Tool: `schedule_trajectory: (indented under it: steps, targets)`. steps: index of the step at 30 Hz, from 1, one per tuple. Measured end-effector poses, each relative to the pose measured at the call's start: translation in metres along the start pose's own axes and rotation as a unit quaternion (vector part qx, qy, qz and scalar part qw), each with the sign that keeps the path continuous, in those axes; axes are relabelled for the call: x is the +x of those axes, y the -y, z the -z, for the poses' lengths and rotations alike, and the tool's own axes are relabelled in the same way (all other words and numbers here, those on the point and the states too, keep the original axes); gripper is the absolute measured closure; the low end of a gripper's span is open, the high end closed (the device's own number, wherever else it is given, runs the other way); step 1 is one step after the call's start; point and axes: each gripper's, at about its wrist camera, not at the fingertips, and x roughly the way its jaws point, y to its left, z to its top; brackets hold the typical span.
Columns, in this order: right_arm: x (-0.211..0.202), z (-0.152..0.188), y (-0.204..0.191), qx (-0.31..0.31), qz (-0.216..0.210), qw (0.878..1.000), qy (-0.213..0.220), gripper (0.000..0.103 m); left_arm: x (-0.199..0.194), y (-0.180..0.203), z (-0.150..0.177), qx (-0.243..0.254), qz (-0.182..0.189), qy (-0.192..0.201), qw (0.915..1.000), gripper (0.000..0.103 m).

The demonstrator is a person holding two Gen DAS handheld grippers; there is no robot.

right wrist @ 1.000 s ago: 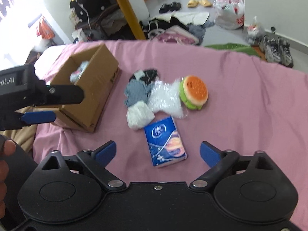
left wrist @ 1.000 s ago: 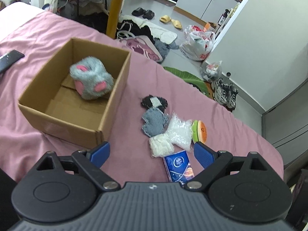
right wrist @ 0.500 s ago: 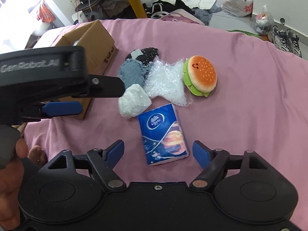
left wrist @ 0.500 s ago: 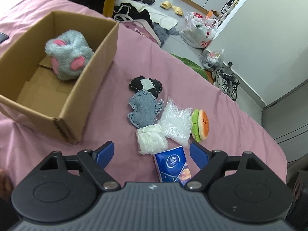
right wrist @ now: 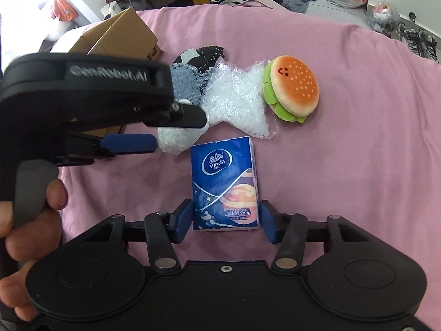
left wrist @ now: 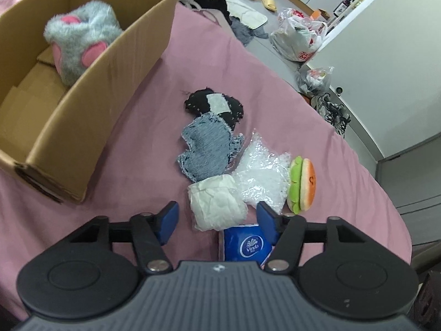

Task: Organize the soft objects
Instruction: 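Grasp the white cloth bundle with the left gripper while the right gripper grasps the blue tissue pack, then carry the white bundle and tissue pack into the box with both grippers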

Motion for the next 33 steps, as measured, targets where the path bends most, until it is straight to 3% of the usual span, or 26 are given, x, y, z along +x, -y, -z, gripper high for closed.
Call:
schedule_trajectory:
  steps: [3, 13, 24, 33]
  targets:
    - [-0.003, 0.0, 0.001, 0.003, 0.002, 1.0, 0.002, 0.053, 0.004, -0.003, -0.001, -0.013, 0.006, -0.003, 0.9999, 0.06]
    - [-0.019, 0.0, 0.003, 0.012, 0.0, 0.999, 0.03, 0.054, -0.022, -0.001, -0.001, -0.012, 0.017, 0.017, 0.9996, 0.061]
    - [-0.046, -0.002, 0.001, 0.036, -0.024, 0.995, 0.089, 0.054, -0.08, -0.002, -0.006, 0.012, 0.043, 0.054, 0.9975, 0.061]
    - [-0.058, -0.005, -0.006, 0.048, -0.037, 0.991, 0.117, 0.054, -0.118, -0.019, -0.014, 0.017, 0.037, 0.081, 0.9959, 0.061]
